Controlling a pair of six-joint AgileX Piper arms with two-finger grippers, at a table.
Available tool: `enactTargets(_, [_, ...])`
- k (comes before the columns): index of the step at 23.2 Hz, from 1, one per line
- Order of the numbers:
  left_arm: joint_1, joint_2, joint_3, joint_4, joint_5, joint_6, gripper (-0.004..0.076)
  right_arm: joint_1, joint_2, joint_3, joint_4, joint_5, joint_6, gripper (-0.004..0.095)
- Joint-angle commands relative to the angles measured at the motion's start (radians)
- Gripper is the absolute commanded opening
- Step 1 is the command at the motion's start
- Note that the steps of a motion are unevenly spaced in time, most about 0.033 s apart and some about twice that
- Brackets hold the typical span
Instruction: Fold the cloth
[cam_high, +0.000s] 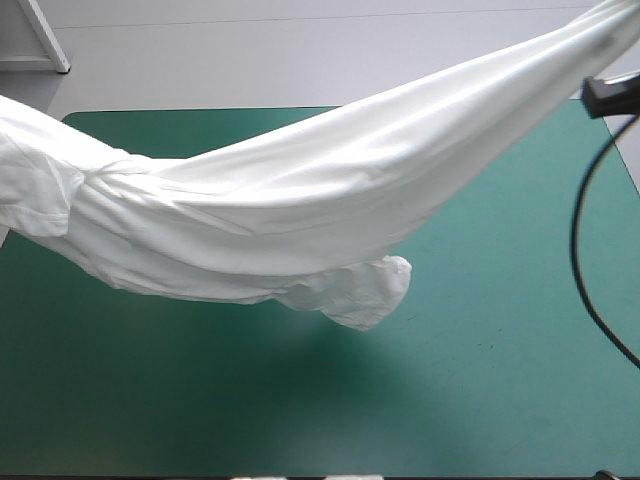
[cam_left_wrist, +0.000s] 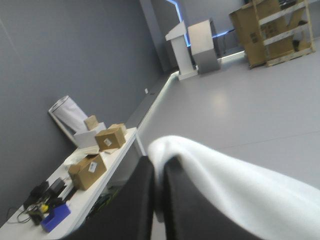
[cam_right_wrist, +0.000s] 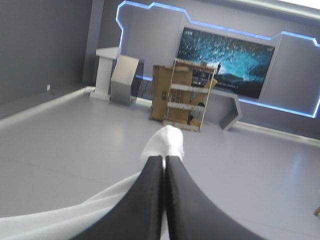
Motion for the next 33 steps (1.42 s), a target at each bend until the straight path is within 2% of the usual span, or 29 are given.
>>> enactTargets(1, [-0.007, -0.007, -0.055, -0.107, -0.063, 0.068, 0.0019, -0.008, -0.060, -0.027, -0.031, -0.082, 0.001, -0.0017])
enactTargets(6, [-0.007, 0.028, -0.011, -0.233, -0.057, 0.054, 0.0019, -0.008, -0.043, -0.015, -0.025, -0.078, 0.001, -0.0017])
enactTargets(9, [-0.007, 0.094, 0.127, -0.397, -0.055, 0.042, 0.0019, -0.008, 0.069, -0.013, -0.025, -0.070, 0.001, -0.0017])
enactTargets(12, [-0.007, 0.191, 0.293, -0.398, -0.157, 0.044, 0.0019, -0.008, 0.235, -0.013, -0.046, -0.068, 0.040, -0.0017])
enactTargets(18, [-0.007, 0.415, 0.382, -0.390, -0.383, 0.044, 0.0019, -0.008, 0.664, -0.063, -0.275, -0.152, 0.220, -0.0017])
enactTargets(21, [-0.007, 0.524, 0.382, -0.390, -0.461, 0.044, 0.0019, -0.008, 0.807, -0.130, -0.277, -0.115, 0.241, -0.0017])
enactTargets(25, [-0.007, 0.646, 0.382, -0.390, -0.527, 0.044, 0.0020, -0.008, 0.971, -0.257, -0.236, 0.003, 0.291, 0.0009])
enactTargets(27, [-0.007, 0.692, 0.382, -0.390, -0.572, 0.044, 0.0049, -0.008, 1.019, -0.316, -0.203, 0.030, 0.291, 0.0104])
enactTargets(29, [-0.007, 0.731, 0.382, -0.388, -0.625, 0.044, 0.0132, -0.008, 1.051, -0.358, -0.189, 0.035, 0.284, 0.0291])
enactTargets(30, [-0.005, 0.751, 0.382, -0.388, -0.651, 0.044, 0.0207, -0.008, 1.057, -0.371, -0.188, 0.028, 0.284, 0.0445])
enactTargets(31, [-0.005, 0.764, 0.382, -0.388, -0.683, 0.044, 0.0331, -0.008, 1.057, -0.376, -0.190, 0.016, 0.284, 0.0622])
enactTargets(33, [-0.005, 0.772, 0.382, -0.366, -0.709, 0.044, 0.0477, -0.008, 1.048, -0.386, -0.201, 0.030, 0.284, 0.0782])
